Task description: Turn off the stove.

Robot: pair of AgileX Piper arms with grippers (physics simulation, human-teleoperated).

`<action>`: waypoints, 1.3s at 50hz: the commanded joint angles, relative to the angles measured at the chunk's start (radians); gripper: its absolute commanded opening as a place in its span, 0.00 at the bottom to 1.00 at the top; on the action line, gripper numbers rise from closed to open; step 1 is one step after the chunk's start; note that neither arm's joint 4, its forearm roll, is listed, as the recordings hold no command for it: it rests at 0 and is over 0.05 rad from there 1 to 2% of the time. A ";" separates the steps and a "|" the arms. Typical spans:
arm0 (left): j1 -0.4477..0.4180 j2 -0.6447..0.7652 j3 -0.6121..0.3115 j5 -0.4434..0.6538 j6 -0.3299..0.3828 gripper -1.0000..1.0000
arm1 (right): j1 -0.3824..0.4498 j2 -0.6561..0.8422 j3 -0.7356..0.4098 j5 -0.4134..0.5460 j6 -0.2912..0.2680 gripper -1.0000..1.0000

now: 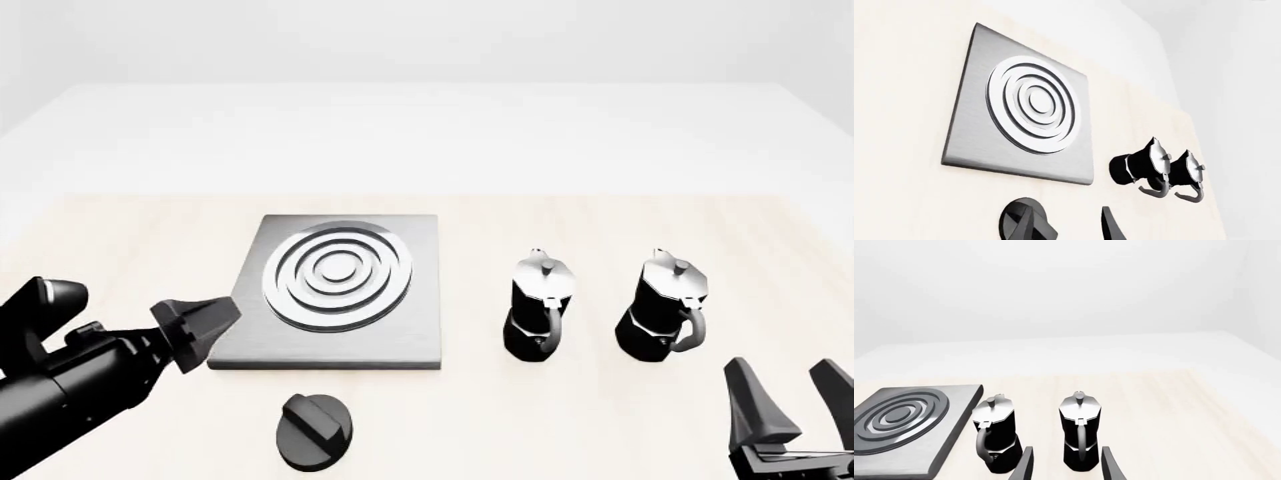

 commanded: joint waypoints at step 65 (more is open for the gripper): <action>-0.180 0.530 0.238 -0.479 -0.271 1.00 | 0.016 -0.061 0.000 0.073 0.005 1.00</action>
